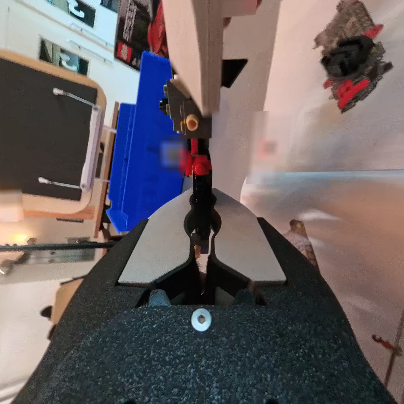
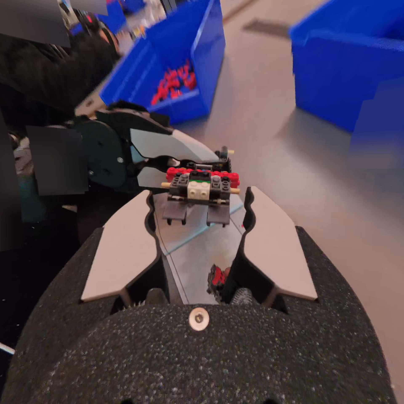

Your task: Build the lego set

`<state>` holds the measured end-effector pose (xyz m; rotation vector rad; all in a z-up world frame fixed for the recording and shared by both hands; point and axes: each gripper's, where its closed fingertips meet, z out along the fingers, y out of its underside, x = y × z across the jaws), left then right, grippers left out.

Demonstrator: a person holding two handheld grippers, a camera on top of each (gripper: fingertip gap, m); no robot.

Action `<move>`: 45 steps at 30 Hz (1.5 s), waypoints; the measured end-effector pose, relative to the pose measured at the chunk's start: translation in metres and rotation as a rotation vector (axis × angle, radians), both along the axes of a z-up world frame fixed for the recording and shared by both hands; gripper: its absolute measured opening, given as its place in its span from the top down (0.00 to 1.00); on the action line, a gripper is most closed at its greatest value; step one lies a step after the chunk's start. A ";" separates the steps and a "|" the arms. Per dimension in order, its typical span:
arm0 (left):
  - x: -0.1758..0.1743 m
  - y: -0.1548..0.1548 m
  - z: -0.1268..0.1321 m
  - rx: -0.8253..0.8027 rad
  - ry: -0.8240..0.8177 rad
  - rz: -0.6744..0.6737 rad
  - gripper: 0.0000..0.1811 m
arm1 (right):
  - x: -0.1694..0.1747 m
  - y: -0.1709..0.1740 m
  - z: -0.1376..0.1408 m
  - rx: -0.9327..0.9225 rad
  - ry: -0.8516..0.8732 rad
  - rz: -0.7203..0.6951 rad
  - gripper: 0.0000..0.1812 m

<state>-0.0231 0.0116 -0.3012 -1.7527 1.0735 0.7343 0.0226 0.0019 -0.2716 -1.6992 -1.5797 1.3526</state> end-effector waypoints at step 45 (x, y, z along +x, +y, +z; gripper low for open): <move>-0.056 -0.057 0.031 0.289 -0.017 0.257 0.96 | 0.071 0.011 -0.093 0.367 -0.301 0.125 0.88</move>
